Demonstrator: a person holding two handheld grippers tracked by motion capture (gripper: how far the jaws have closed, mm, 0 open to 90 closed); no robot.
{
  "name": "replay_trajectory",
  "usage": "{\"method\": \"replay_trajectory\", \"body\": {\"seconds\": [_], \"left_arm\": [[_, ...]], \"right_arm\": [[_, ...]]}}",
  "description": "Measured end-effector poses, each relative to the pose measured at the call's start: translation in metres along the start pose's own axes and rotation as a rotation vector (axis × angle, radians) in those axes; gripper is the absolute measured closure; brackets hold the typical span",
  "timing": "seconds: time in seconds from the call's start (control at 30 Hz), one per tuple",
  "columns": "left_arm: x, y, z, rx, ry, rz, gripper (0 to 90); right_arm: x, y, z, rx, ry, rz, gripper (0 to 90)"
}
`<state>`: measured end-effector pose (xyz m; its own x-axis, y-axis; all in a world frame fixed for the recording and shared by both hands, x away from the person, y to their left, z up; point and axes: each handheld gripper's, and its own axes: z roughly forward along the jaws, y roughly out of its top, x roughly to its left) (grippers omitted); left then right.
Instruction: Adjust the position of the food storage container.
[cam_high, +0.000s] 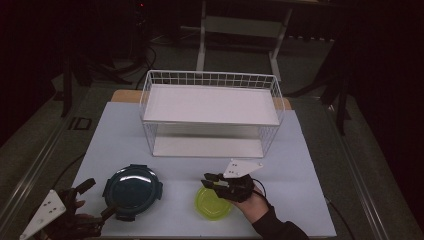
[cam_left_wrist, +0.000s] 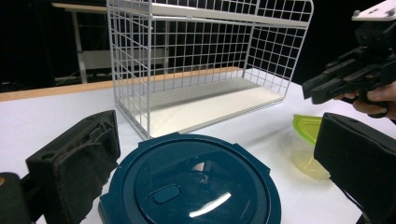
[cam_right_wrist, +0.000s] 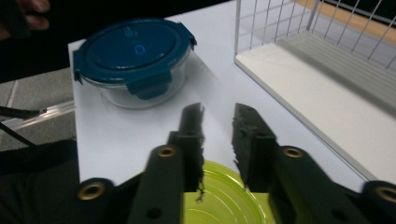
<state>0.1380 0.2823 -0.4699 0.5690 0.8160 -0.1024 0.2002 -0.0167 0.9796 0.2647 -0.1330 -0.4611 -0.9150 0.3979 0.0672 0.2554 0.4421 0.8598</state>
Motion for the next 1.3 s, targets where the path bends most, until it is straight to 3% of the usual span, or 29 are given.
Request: {"method": "replay_trajectory", "body": {"seconds": [0.17,0.47,0.93,1.3], "left_arm": [[0.0,0.0,0.0,-0.001,0.0,-0.002,0.0],[0.001,-0.001,0.0,0.001,0.0,-0.003,0.0],[0.001,-0.001,0.0,0.004,-0.003,-0.001,0.0],[0.001,-0.001,0.0,0.005,-0.004,-0.001,0.0]], "right_arm": [[-0.004,-0.004,0.011,0.061,-0.009,-0.002,89.4],[-0.02,-0.014,0.018,0.133,-0.064,0.021,89.9],[-0.026,-0.014,0.027,0.174,-0.071,0.035,89.9],[-0.035,-0.025,0.011,0.165,-0.107,0.082,89.9]]}}
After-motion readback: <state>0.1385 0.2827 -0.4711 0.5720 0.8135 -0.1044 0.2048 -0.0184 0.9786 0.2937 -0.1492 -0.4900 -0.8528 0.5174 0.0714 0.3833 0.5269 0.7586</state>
